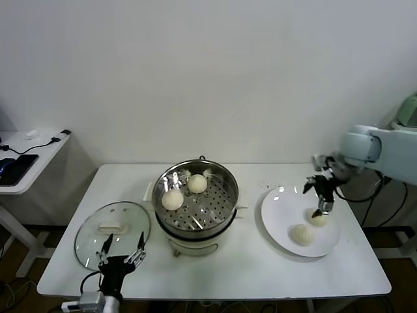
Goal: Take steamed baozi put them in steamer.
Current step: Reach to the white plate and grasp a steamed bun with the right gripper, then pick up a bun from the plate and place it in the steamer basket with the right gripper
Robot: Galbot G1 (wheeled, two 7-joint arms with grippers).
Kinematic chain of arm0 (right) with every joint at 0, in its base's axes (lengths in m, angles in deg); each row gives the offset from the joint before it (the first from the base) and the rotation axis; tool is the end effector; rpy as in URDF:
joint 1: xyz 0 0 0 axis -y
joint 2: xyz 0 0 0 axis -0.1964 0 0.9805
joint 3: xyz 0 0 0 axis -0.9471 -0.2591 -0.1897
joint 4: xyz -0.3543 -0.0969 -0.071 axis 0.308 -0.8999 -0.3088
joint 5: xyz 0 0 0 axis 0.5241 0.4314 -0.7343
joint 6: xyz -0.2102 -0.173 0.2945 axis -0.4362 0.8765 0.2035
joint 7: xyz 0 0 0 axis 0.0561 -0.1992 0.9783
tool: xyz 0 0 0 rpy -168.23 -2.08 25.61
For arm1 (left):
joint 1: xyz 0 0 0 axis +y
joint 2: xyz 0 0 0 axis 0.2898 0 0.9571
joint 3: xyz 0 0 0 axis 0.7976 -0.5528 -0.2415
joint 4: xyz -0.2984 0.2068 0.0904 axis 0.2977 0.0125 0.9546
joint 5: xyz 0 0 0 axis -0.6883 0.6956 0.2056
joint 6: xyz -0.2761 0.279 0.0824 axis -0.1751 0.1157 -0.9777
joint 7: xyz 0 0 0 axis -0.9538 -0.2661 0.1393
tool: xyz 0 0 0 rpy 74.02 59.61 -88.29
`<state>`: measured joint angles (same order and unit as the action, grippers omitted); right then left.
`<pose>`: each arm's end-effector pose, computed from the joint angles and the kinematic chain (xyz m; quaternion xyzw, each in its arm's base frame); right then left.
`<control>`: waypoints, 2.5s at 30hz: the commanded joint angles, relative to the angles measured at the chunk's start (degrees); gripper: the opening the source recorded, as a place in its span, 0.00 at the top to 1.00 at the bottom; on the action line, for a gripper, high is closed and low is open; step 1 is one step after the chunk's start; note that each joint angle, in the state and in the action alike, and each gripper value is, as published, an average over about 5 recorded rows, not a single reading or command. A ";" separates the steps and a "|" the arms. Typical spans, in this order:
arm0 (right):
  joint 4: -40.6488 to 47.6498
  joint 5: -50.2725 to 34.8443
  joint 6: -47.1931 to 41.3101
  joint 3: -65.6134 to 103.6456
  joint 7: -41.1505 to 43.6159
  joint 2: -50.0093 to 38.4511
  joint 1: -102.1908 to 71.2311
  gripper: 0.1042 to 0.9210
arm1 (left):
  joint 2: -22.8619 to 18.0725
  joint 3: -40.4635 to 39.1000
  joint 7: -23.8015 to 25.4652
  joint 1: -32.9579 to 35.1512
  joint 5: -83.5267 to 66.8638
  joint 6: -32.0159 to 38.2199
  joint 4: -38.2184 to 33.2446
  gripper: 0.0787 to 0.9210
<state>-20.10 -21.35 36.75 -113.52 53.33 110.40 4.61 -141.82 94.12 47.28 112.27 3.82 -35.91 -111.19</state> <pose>0.5367 -0.1863 -0.1379 0.5046 -0.5478 0.4894 0.4537 0.1626 0.0325 -0.3400 0.0393 -0.9926 0.0028 0.1147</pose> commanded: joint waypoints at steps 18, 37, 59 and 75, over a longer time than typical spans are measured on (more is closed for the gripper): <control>7.73 7.77 -3.26 19.57 -4.76 0.51 -27.83 0.12 | 0.36 1.05 0.09 0.82 0.77 -0.01 0.43 0.12; 8.68 6.93 -2.92 18.01 -3.41 1.72 -24.51 0.13 | 0.48 1.12 -0.06 0.38 0.70 0.25 0.75 0.12; 6.60 -1.82 4.48 0.96 7.81 9.13 7.99 0.32 | 0.09 0.57 -0.23 0.92 0.86 0.40 -0.46 0.12; -3.62 -4.19 27.71 10.77 8.83 34.37 20.70 0.32 | 1.02 0.65 -0.16 0.84 0.94 0.31 -0.35 0.12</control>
<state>-16.49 -24.88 50.20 -105.69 61.12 130.74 17.03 -141.00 94.74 47.06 113.15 4.77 -35.53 -111.78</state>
